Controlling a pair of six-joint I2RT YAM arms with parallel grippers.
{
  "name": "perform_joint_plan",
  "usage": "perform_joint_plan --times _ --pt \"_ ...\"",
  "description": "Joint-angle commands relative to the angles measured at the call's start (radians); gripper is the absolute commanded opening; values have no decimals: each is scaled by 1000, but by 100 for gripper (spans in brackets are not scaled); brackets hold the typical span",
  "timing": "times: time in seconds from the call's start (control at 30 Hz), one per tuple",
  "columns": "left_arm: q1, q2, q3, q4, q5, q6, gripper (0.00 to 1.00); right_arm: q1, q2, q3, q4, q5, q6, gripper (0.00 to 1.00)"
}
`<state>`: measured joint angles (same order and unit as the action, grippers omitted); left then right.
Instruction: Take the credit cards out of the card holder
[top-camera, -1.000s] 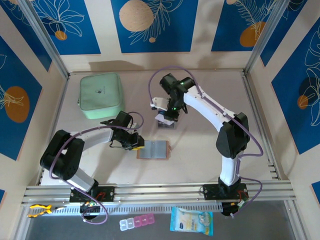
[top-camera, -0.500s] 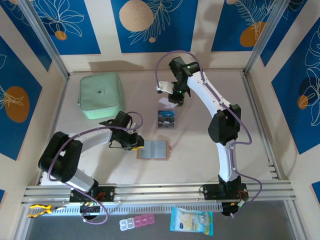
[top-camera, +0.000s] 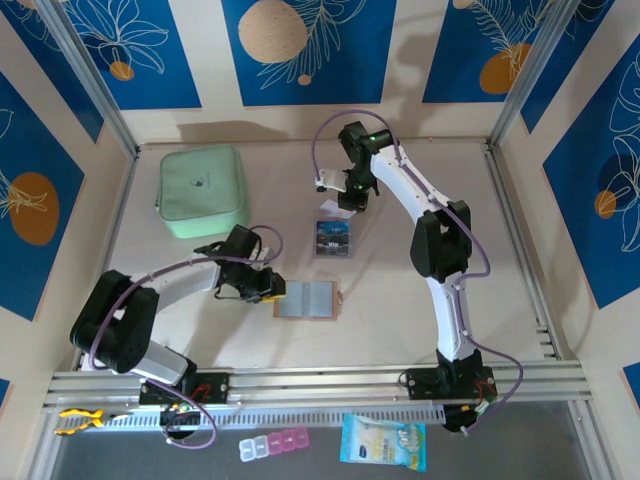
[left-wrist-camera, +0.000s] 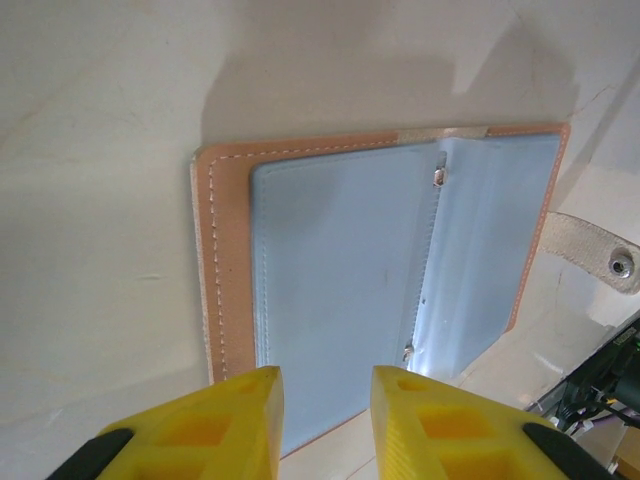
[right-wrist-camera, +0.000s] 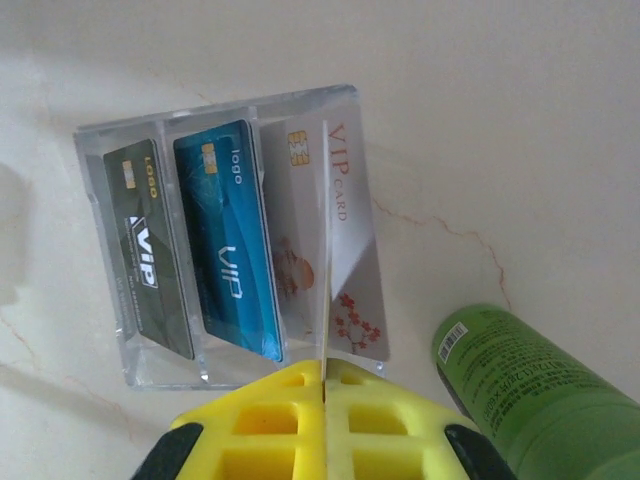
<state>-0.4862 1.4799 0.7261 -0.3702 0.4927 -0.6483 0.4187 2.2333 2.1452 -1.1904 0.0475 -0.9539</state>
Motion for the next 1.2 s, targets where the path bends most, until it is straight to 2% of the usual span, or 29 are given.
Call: perform_joint_plan --times 0.0,0.13,0.23,0.43,0.53,0.7,0.93,1.17 --pt "9 -21 -19 -27 -8 -3 30 -4 5 -20 24 -44 -16 6" --pt "10 -24 -24 -24 -9 -4 30 -6 2 -25 35 -44 -12 7" --pt "10 -23 -24 -25 -6 -2 30 -6 -9 -33 47 -31 -6 18" --pt "11 -19 -21 -22 -7 -1 30 -8 -63 -64 79 -28 16 19" --pt "11 -16 -19 -20 -7 2 30 -6 -95 -83 107 -47 78 19" --pt "12 2 -16 -11 -6 7 22 9 -144 -116 157 -110 365 20" --pt "13 25 -23 9 -3 9 10 82 -313 -426 376 -211 910 21" --pt "17 26 -26 -18 -44 38 2 153 -414 -727 582 -299 1462 9"
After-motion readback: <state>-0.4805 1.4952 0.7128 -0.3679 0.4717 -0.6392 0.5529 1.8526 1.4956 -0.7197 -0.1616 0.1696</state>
